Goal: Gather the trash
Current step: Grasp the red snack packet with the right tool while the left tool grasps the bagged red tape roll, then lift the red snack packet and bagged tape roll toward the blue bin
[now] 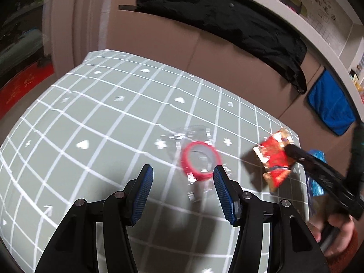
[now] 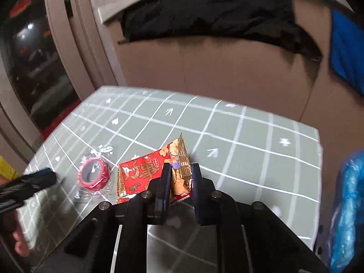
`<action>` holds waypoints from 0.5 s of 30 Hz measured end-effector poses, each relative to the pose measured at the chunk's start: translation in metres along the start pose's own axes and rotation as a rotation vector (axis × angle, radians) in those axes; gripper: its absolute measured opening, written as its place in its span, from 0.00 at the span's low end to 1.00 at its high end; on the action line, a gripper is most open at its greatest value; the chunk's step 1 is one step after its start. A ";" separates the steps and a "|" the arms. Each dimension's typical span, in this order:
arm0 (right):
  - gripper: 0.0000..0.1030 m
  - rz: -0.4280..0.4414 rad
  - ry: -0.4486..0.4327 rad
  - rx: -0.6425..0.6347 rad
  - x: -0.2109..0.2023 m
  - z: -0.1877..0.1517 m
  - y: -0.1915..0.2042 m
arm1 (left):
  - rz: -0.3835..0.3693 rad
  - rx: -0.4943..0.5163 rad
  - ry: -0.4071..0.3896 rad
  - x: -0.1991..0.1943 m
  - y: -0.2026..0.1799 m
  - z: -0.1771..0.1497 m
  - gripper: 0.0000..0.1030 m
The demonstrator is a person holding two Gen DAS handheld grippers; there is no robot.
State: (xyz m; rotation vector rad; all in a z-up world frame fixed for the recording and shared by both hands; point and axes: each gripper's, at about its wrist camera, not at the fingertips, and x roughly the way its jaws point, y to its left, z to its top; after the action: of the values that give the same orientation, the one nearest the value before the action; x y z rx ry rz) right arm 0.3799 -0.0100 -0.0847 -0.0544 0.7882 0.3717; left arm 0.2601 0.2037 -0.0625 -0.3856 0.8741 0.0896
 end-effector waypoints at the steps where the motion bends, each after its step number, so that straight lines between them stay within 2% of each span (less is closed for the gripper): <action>1: 0.15 0.001 -0.020 0.012 -0.011 0.000 -0.006 | 0.001 0.002 0.008 0.007 -0.008 0.003 0.54; 4: 0.15 0.004 -0.055 0.028 -0.033 -0.002 -0.017 | 0.035 -0.002 0.014 0.022 -0.018 0.010 0.54; 7: 0.15 0.004 -0.081 0.027 -0.051 -0.008 -0.025 | 0.116 0.009 0.016 0.040 -0.029 0.014 0.54; 10: 0.15 -0.016 -0.101 0.009 -0.062 -0.014 -0.029 | 0.189 0.061 0.013 0.054 -0.044 0.012 0.54; 15: 0.15 -0.023 -0.096 0.008 -0.067 -0.028 -0.037 | 0.245 0.054 0.000 0.058 -0.050 0.007 0.54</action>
State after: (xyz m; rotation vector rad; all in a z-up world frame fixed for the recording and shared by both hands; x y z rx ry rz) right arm 0.3306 -0.0701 -0.0610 -0.0382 0.6932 0.3465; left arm 0.3144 0.1549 -0.0883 -0.2268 0.9194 0.2919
